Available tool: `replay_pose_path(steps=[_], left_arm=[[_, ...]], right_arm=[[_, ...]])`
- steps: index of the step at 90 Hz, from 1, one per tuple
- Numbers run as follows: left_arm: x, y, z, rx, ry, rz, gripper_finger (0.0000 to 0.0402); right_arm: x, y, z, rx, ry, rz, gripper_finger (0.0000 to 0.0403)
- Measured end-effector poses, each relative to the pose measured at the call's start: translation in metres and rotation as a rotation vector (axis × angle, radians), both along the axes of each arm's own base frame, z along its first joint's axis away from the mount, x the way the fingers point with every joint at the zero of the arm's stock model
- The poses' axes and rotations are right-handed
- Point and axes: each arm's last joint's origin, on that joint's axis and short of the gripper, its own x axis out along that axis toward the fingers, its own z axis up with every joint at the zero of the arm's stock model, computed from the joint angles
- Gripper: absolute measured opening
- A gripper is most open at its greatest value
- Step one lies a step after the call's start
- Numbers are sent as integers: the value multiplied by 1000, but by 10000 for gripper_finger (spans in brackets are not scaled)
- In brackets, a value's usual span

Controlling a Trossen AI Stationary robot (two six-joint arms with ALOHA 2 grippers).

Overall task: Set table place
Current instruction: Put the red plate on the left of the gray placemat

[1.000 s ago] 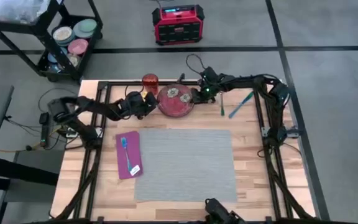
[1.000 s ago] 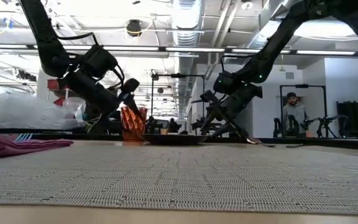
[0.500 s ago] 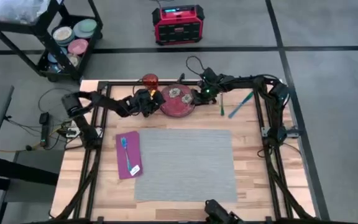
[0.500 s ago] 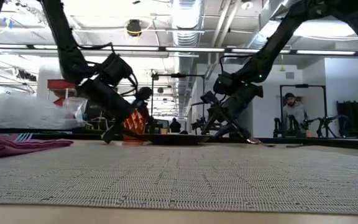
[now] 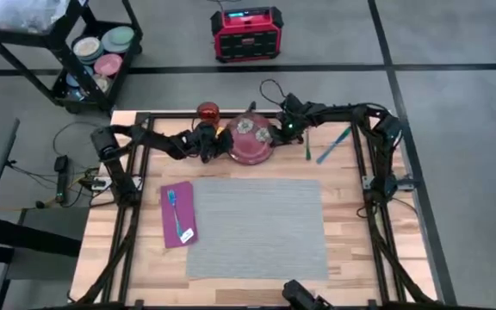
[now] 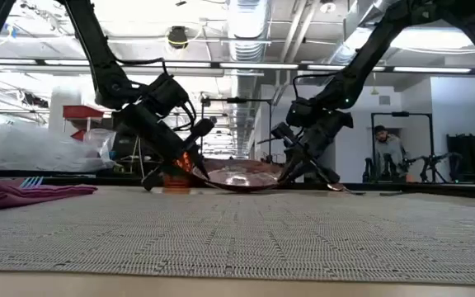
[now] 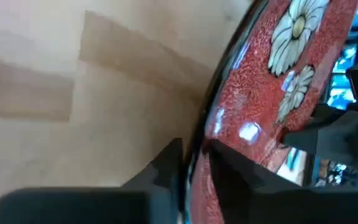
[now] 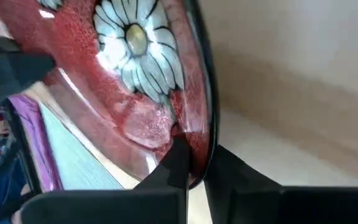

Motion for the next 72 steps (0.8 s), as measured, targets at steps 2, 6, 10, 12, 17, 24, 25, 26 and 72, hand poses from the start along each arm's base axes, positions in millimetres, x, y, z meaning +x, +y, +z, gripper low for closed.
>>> replay_pose_path(steps=[2, 6, 10, 12, 17, 24, 25, 26, 72], left_arm=[[0, 0, 0, -3, -5, -8, 20], [1, -1, 1, -7, -18, -25, 12], [2, -3, 2, -7, -21, -41, 11], [2, -3, 3, -5, -21, -48, 12], [3, -6, 5, 1, -23, -69, 13], [4, -9, 10, 3, -39, -92, 10], [4, -10, 11, 5, -42, -95, 9], [4, -10, 12, 6, -45, -98, 8], [-10, -92, 78, -17, 8, -409, 2]], right_arm=[[0, 0, 0, 4, 5, 0, 11], [-1, 1, -1, 11, 13, 3, 11], [-2, 2, -1, 18, 21, 14, 11], [-3, 3, -1, 19, 24, 22, 11], [-4, 6, 2, 17, 34, 40, 11], [-6, 9, 9, 7, 36, 59, 11], [-6, 9, 11, 3, 35, 62, 11], [-7, 9, 12, -2, 33, 63, 11], [6, 85, 77, -121, -6, 355, 4]])
